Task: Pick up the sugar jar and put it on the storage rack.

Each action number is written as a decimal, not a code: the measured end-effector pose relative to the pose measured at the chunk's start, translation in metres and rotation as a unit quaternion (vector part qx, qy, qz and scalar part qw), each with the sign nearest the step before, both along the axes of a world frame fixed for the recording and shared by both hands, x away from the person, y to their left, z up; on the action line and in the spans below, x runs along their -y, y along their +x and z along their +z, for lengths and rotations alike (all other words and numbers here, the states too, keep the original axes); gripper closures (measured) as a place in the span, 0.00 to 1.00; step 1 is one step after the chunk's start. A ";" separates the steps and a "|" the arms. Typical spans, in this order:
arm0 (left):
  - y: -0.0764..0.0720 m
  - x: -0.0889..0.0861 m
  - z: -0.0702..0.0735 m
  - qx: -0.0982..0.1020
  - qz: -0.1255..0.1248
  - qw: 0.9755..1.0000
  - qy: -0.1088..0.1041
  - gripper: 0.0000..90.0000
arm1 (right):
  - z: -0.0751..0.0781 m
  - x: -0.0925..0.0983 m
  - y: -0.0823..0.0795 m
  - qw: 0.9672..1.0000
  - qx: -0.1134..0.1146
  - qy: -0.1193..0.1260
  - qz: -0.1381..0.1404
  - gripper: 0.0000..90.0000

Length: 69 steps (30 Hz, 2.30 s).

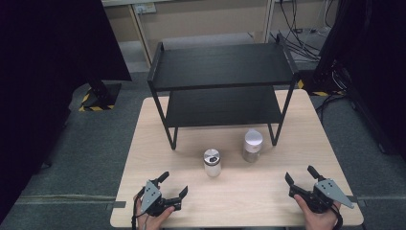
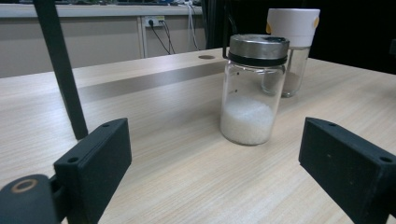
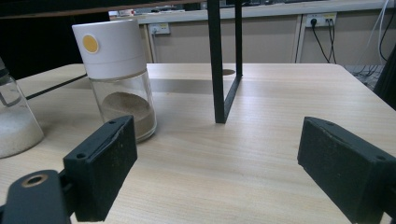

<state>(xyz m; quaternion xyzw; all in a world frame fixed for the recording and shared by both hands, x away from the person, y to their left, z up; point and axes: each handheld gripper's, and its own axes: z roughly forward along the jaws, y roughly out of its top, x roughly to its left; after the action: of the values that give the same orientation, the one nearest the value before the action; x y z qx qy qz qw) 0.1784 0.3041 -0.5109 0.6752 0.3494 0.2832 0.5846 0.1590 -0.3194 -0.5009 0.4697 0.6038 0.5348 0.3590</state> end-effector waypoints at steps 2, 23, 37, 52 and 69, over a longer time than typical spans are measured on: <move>0.002 0.001 0.001 -0.001 -0.005 1.000 0.004 0.10 | 0.000 0.000 0.000 1.000 0.000 0.000 0.000 0.13; 0.036 0.031 0.009 -0.016 -0.047 0.999 0.023 0.09 | 0.003 -0.002 0.001 1.000 -0.007 -0.003 -0.004 0.13; 0.062 0.058 0.016 -0.024 -0.057 0.997 0.045 0.10 | 0.003 -0.003 0.001 1.000 -0.008 -0.005 -0.004 0.13; 0.085 0.080 0.024 -0.037 -0.060 0.995 0.070 0.18 | 0.004 -0.002 0.002 1.000 -0.011 -0.002 -0.003 0.13; 0.091 0.095 0.027 -0.044 -0.055 0.994 0.080 0.32 | 0.004 -0.001 0.003 1.000 -0.013 0.001 -0.003 0.13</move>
<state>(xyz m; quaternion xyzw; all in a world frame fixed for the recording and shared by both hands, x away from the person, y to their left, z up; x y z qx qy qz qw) 0.2695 0.2094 -0.4838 0.7497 0.3138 0.2476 0.5274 0.1617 -0.3184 -0.4969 0.4787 0.6069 0.5278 0.3521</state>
